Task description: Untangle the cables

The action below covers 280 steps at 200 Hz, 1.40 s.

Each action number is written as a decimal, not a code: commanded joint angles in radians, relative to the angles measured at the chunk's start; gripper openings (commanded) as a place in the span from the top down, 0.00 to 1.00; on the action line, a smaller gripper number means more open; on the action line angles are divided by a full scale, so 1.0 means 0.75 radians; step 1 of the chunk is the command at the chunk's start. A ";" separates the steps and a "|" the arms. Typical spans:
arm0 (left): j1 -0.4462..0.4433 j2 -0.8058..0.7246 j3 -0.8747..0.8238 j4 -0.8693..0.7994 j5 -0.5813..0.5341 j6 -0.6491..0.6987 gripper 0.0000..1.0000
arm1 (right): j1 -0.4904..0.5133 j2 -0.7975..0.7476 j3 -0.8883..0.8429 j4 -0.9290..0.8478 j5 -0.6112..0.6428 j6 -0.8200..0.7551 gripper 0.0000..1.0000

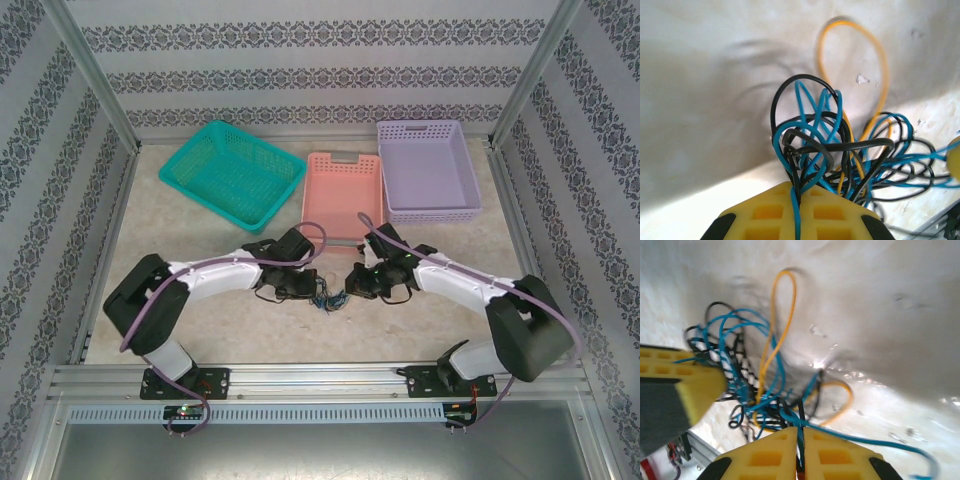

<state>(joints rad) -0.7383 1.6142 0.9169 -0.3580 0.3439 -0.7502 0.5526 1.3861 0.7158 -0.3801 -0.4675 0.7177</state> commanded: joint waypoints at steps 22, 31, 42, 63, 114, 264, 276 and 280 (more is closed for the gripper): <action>0.136 -0.231 -0.176 -0.086 -0.126 -0.221 1.00 | -0.114 -0.181 -0.100 -0.137 0.137 -0.011 0.91; 0.168 -0.282 -0.223 -0.043 -0.093 -0.265 1.00 | -0.126 -0.205 -0.110 -0.141 0.147 0.003 0.92; 0.211 -0.335 -0.275 0.015 -0.045 -0.324 1.00 | -0.148 -0.232 -0.120 -0.145 0.160 0.024 0.94; 0.271 -0.406 -0.335 0.070 0.000 -0.384 1.00 | -0.218 -0.287 -0.134 -0.166 0.189 0.068 1.00; 0.377 -0.563 -0.264 -0.323 -0.180 -0.323 1.00 | -0.424 -0.454 -0.099 -0.355 0.309 0.043 1.00; 0.589 -0.727 -0.196 -0.638 -0.400 -0.266 1.00 | -0.631 -0.427 0.096 -0.624 0.482 -0.137 1.00; 0.589 -0.703 -0.230 -0.547 -0.310 -0.276 1.00 | -0.622 -0.389 0.076 -0.586 0.421 -0.130 1.00; 0.590 -0.697 -0.242 -0.523 -0.283 -0.281 1.00 | -0.620 -0.376 0.066 -0.573 0.400 -0.127 0.99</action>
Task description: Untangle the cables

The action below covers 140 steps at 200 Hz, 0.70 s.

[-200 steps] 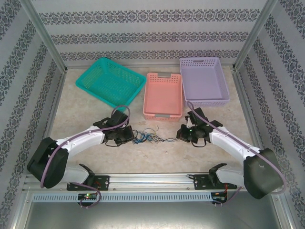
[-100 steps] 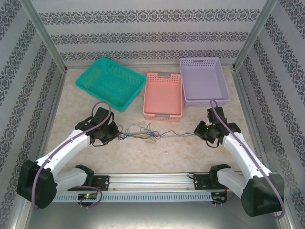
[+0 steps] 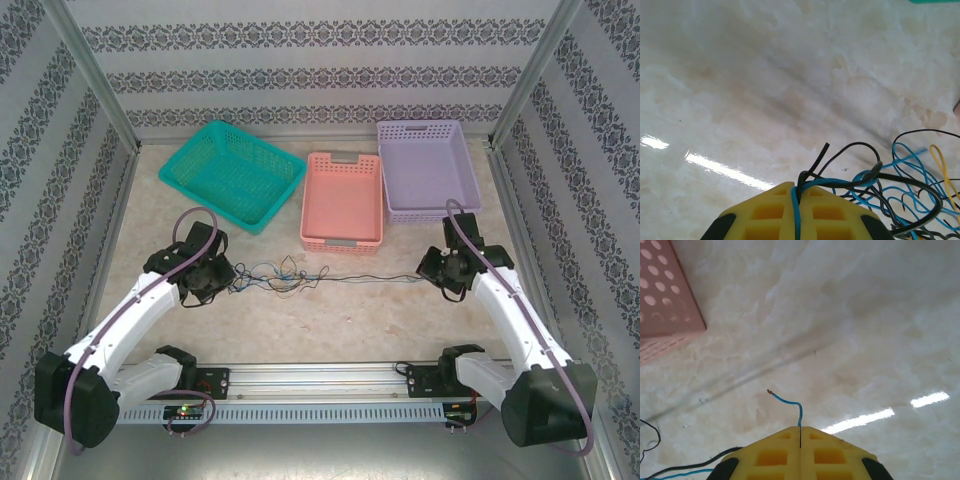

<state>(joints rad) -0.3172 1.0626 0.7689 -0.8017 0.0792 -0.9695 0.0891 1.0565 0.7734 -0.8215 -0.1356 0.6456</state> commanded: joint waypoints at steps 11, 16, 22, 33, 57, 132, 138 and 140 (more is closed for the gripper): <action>0.027 0.048 -0.068 0.128 0.122 -0.006 1.00 | 0.006 0.092 -0.040 0.049 -0.095 -0.023 0.87; 0.027 0.053 -0.074 0.150 0.137 -0.011 1.00 | 0.009 0.103 -0.049 0.056 -0.109 -0.017 0.81; 0.027 0.054 -0.080 0.160 0.148 -0.013 1.00 | 0.012 0.110 -0.060 0.057 -0.115 -0.012 0.73; 0.026 0.050 -0.084 0.177 0.168 -0.010 1.00 | 0.014 0.106 -0.073 0.048 -0.102 -0.006 0.60; 0.026 0.045 -0.100 0.233 0.251 0.006 1.00 | 0.014 0.037 -0.090 0.033 -0.065 0.008 0.49; 0.025 0.034 -0.141 0.281 0.310 0.003 1.00 | 0.538 -0.062 -0.274 0.405 -0.110 0.481 0.47; 0.024 0.033 -0.144 0.282 0.313 0.001 1.00 | 0.594 -0.045 -0.279 0.446 -0.096 0.498 0.47; 0.025 0.033 -0.146 0.283 0.312 0.001 1.00 | 0.613 -0.039 -0.280 0.462 -0.093 0.502 0.46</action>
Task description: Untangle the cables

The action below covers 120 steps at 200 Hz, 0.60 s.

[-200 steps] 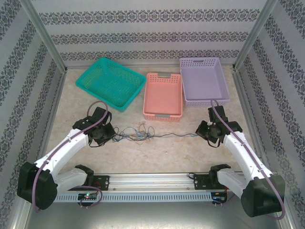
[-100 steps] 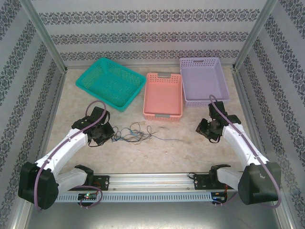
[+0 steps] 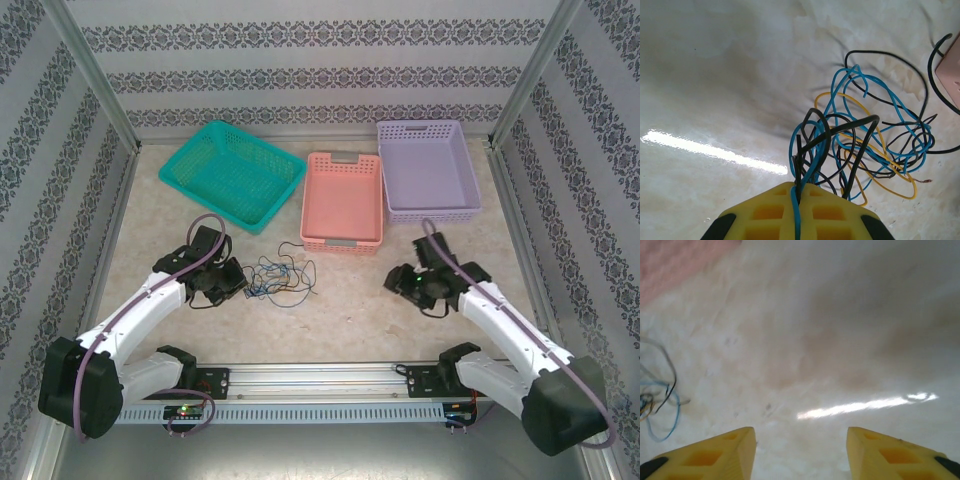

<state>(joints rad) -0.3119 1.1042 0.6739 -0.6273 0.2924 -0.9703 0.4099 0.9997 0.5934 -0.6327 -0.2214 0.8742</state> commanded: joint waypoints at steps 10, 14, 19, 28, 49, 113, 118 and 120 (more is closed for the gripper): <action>0.017 -0.024 -0.025 0.057 0.032 0.003 1.00 | 0.263 0.075 -0.042 0.287 0.035 0.205 0.46; 0.020 -0.026 -0.027 0.059 0.034 0.001 1.00 | 0.289 0.090 -0.040 0.322 0.039 0.205 0.46; 0.019 -0.026 -0.029 0.060 0.035 0.000 1.00 | 0.322 0.113 -0.034 0.360 0.041 0.202 0.46; 0.019 -0.027 -0.033 0.059 0.039 0.001 1.00 | 0.370 0.160 -0.014 0.410 0.054 0.189 0.48; 0.019 -0.033 -0.038 0.053 0.048 0.013 1.00 | 0.455 0.296 0.071 0.492 0.075 0.117 0.56; 0.018 -0.089 -0.032 -0.046 0.018 0.078 1.00 | 0.582 0.765 0.563 0.378 0.142 -0.395 0.61; 0.017 -0.092 -0.030 -0.051 0.012 0.082 1.00 | 0.582 0.794 0.586 0.356 0.151 -0.428 0.61; 0.019 -0.093 -0.029 -0.053 0.012 0.084 1.00 | 0.582 0.804 0.593 0.350 0.154 -0.441 0.61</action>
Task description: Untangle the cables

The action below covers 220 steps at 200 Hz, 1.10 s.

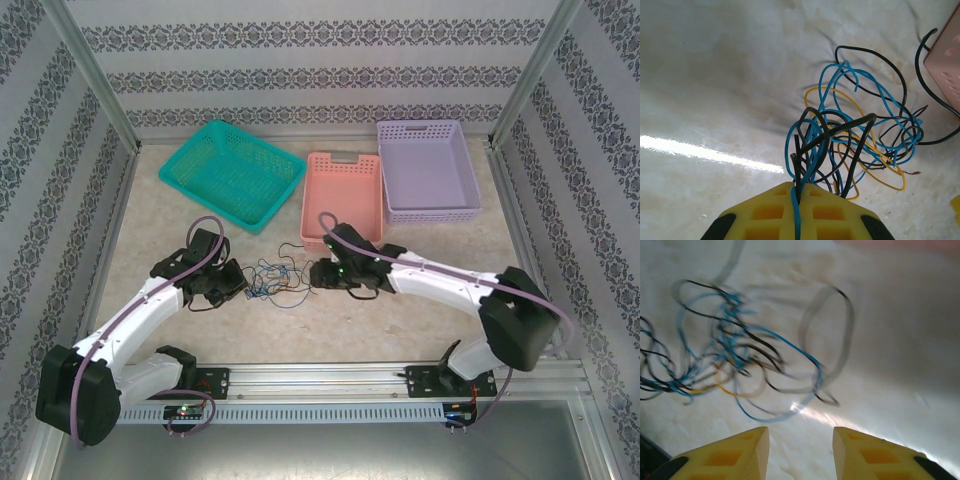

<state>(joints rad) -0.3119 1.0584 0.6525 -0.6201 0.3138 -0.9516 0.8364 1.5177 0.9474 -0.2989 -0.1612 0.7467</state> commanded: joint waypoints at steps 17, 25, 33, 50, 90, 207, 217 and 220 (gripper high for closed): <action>0.019 -0.035 0.001 -0.067 -0.022 0.065 1.00 | 0.016 0.202 0.173 -0.132 0.065 -0.374 0.61; 0.019 -0.034 0.003 -0.068 -0.025 0.068 1.00 | 0.018 0.238 0.190 -0.155 0.071 -0.396 0.61; 0.018 -0.035 0.006 -0.074 -0.027 0.072 1.00 | 0.018 0.267 0.209 -0.179 0.088 -0.404 0.61; 0.018 -0.039 0.022 -0.123 -0.055 0.086 1.00 | 0.018 0.303 0.243 -0.223 0.146 -0.378 0.59; 0.019 -0.073 0.026 -0.219 -0.092 0.141 1.00 | 0.026 0.333 0.303 -0.207 0.140 -0.210 0.55; 0.019 -0.018 0.037 -0.222 -0.094 0.206 1.00 | 0.071 0.508 0.377 -0.119 0.064 -0.464 0.63; 0.017 -0.015 0.040 -0.222 -0.095 0.209 1.00 | 0.071 0.535 0.401 -0.124 0.062 -0.464 0.64; 0.018 -0.014 0.039 -0.222 -0.094 0.210 1.00 | 0.071 0.543 0.410 -0.126 0.061 -0.464 0.64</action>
<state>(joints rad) -0.3119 1.0401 0.6548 -0.7490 0.2573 -0.8261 0.8864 1.8748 1.2053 -0.4030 -0.0975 0.4400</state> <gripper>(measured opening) 0.053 0.367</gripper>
